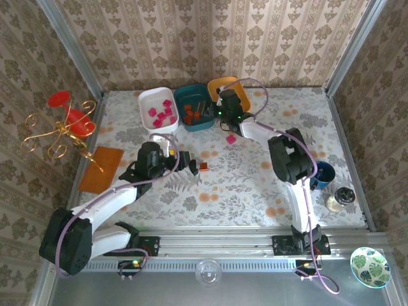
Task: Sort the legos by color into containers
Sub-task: Place the lego in the container, then pick up the lego from the center of the table.
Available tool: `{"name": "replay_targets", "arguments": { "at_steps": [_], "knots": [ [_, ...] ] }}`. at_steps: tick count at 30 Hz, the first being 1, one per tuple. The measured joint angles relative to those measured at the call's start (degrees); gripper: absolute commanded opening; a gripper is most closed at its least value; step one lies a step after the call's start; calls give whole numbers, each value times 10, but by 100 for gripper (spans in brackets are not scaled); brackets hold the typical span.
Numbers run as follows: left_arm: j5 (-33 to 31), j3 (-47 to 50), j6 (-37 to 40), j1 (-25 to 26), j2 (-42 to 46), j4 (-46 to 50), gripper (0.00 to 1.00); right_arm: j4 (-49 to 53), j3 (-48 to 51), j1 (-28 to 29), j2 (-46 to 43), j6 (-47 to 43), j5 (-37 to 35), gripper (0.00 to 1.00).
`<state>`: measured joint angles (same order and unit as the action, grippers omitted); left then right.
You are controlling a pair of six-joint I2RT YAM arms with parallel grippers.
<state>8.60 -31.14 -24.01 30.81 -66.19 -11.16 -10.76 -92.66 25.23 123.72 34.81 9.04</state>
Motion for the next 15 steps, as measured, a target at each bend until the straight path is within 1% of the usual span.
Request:
{"name": "replay_targets", "arguments": {
  "at_steps": [4,9,12,15],
  "knots": [
    [3,-11,0,45,-48,4,73,-24,128,-4,-131,-13,15,71],
    [2,-50,0,101,-117,10,61,-41,284,-12,-286,-44,-8,73],
    [-3,-73,0,125,-152,13,56,-42,363,-26,-349,-54,-34,75],
    [-10,-80,-1,152,-176,12,53,-38,423,-45,-389,-62,-55,75]
  ]
}}
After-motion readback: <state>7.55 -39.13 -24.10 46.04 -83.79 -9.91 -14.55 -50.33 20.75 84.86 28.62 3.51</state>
